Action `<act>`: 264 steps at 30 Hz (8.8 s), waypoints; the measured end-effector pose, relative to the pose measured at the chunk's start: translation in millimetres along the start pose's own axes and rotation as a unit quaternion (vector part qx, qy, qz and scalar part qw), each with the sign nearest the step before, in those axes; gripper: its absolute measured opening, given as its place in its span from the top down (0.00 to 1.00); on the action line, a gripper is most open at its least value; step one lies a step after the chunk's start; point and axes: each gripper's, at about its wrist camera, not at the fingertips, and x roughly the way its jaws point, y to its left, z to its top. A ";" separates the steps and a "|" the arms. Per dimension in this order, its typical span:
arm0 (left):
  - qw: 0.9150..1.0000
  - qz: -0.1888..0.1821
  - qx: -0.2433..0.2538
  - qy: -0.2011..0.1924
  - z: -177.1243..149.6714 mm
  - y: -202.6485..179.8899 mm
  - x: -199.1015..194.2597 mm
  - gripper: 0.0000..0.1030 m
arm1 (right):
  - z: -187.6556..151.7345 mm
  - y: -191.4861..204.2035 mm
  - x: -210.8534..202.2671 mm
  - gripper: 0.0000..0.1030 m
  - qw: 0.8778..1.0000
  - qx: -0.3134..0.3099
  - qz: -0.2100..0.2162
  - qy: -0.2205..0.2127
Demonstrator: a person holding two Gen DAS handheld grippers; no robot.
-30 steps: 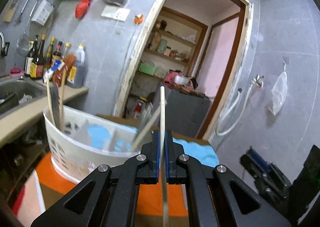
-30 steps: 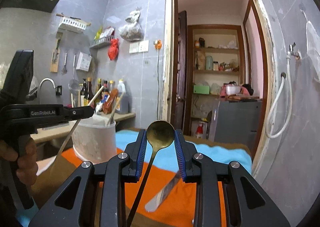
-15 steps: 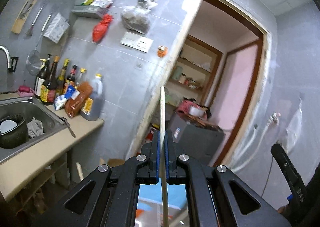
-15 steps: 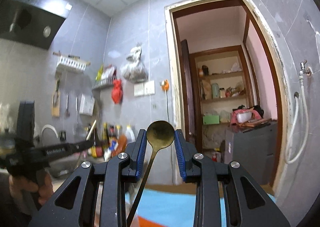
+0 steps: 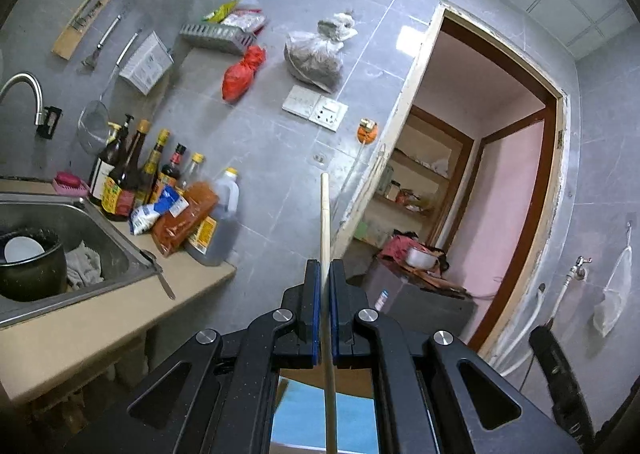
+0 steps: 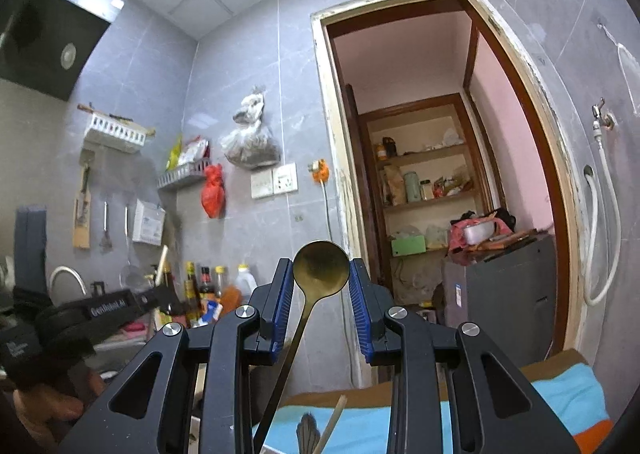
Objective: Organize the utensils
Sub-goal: 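Carry the chopstick to the caddy with the left tool while the right tool carries the gold spoon there, then open the left tool over the caddy while the right tool releases the gold spoon into it, then move both open tools back toward the knife and steel spoon, then close the left tool on the steel knife while the right tool grasps the steel spoon, then lift the knife with the left tool while the right tool lifts the spoon toward the caddy, then open the left tool over the caddy while the right tool drops the spoon in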
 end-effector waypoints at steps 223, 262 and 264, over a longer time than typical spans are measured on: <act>1.000 0.010 0.001 0.025 0.8 -1.7 -32.0 0.88 | 16.8 10.3 -14.0 0.60 0.998 -0.063 0.019 0.021; 0.995 -0.019 0.067 0.065 -42.7 -13.8 -45.9 0.70 | -19.8 24.0 -15.3 0.44 0.995 -0.090 0.012 0.050; 0.995 -0.020 0.070 0.070 -40.0 -17.3 -49.0 0.65 | -15.2 21.9 -17.8 0.41 0.995 -0.084 0.006 0.054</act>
